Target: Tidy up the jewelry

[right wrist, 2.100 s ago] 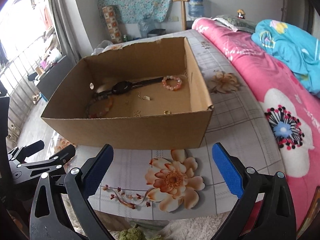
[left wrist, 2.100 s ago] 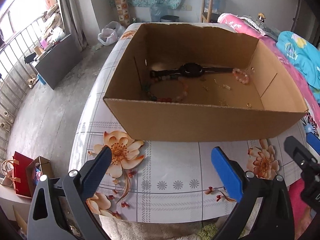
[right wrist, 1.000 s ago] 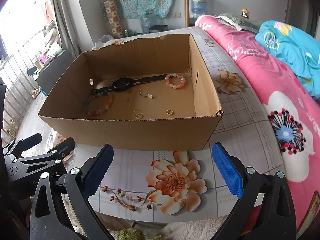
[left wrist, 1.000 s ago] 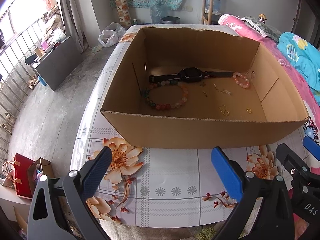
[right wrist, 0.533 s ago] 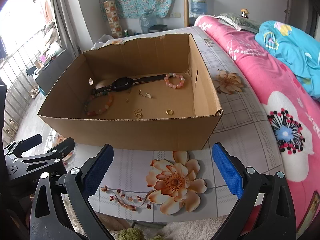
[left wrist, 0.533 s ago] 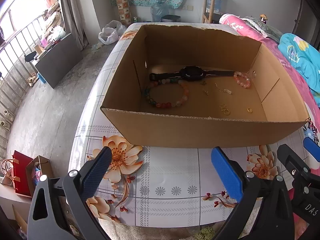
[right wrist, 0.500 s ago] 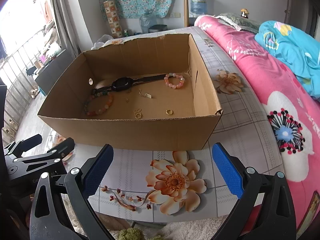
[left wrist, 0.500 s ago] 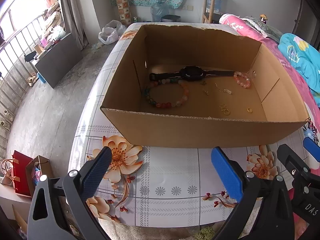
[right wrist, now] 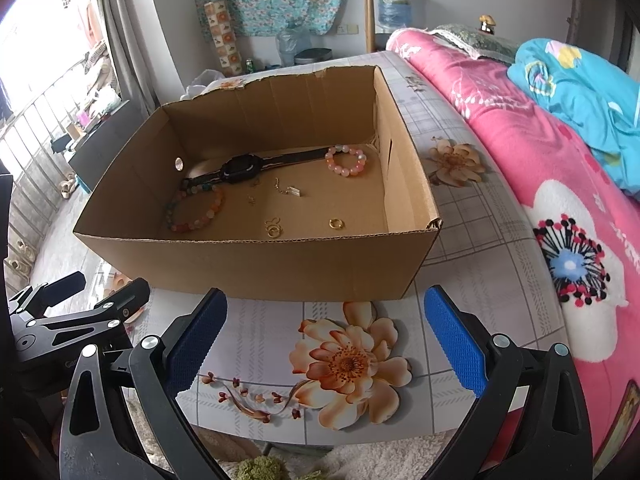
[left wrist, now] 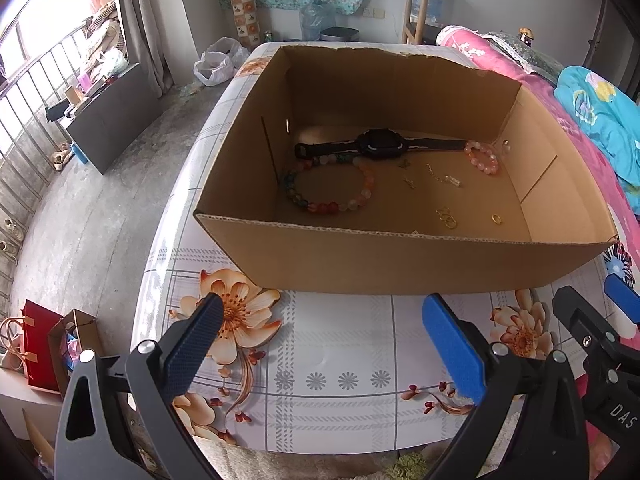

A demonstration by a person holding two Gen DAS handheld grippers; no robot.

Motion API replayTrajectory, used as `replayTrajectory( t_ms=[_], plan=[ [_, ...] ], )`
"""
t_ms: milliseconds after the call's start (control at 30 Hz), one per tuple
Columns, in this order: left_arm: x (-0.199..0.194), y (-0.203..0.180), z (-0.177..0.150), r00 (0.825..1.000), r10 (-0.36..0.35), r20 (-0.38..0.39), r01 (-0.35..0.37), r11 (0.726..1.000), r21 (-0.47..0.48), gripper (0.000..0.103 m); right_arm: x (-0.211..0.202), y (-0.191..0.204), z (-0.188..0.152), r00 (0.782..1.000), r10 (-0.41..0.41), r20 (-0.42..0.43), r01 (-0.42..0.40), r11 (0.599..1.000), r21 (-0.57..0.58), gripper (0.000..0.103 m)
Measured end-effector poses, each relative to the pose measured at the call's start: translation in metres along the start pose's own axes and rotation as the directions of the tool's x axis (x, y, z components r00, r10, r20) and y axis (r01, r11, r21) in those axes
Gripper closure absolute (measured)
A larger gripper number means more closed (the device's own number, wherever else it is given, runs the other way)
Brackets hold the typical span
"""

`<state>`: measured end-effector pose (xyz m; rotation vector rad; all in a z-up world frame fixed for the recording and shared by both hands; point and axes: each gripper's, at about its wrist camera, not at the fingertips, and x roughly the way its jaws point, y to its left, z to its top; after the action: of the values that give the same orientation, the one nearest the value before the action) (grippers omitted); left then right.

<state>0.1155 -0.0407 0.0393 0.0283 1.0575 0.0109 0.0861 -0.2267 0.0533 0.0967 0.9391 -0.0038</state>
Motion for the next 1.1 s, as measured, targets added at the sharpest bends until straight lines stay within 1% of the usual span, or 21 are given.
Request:
replayTrajectory(
  t_ms=[1100],
  plan=[
    [0.0019,-0.0018,0.0013,1.0,-0.011,-0.009,0.012,1.0,0.002,0.006,0.0014,-0.003,0.0004,1.0,-0.003,-0.006,0.003,1.0,-0.001,0.008]
  ],
)
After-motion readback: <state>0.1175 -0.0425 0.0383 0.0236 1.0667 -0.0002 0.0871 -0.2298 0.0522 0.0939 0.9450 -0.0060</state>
